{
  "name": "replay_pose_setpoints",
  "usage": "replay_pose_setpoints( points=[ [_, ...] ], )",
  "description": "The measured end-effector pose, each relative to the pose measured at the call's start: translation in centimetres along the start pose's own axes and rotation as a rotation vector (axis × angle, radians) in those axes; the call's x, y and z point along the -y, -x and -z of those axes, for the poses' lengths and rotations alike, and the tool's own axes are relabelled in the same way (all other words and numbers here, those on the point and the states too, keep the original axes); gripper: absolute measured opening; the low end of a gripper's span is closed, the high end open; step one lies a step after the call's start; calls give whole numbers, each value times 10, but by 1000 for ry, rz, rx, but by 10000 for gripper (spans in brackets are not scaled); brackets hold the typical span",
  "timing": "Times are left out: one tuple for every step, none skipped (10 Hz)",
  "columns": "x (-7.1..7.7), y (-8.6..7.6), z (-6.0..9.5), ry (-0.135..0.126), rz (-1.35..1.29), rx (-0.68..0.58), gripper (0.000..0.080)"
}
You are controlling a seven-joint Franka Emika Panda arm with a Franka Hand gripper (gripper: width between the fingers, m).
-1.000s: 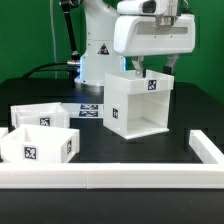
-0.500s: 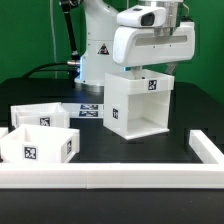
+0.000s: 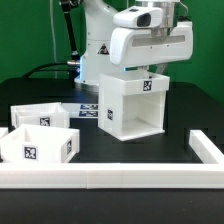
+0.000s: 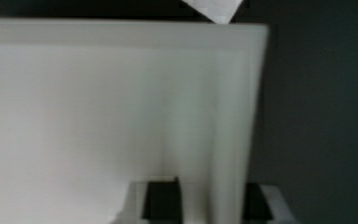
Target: Assemble drawer
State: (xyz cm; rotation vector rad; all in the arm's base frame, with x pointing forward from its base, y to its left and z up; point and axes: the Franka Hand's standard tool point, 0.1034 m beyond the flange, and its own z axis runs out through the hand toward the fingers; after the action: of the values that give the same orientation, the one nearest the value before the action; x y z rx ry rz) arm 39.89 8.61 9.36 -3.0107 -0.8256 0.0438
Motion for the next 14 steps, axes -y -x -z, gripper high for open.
replay_pose_setpoints(
  points=[
    [0, 0, 0, 0, 0, 0, 82],
    [0, 0, 0, 0, 0, 0, 36],
    [0, 0, 0, 0, 0, 0, 36],
    [0, 0, 0, 0, 0, 0, 36],
    [0, 0, 0, 0, 0, 0, 36],
    [0, 0, 0, 0, 0, 0, 36],
    [-2, -1, 1, -1, -4, 2, 36],
    [-9, -8, 2, -3, -15, 3, 36],
    [-15, -17, 2, -6, -23, 1, 37],
    [-22, -26, 2, -8, -34, -3, 38],
    [-30, -34, 2, -9, -45, -8, 38],
    [-40, -47, 2, -8, -62, -21, 38],
    [-50, -62, 3, -6, -93, -37, 38],
    [-58, -74, 4, -5, -111, -51, 38]
  ],
)
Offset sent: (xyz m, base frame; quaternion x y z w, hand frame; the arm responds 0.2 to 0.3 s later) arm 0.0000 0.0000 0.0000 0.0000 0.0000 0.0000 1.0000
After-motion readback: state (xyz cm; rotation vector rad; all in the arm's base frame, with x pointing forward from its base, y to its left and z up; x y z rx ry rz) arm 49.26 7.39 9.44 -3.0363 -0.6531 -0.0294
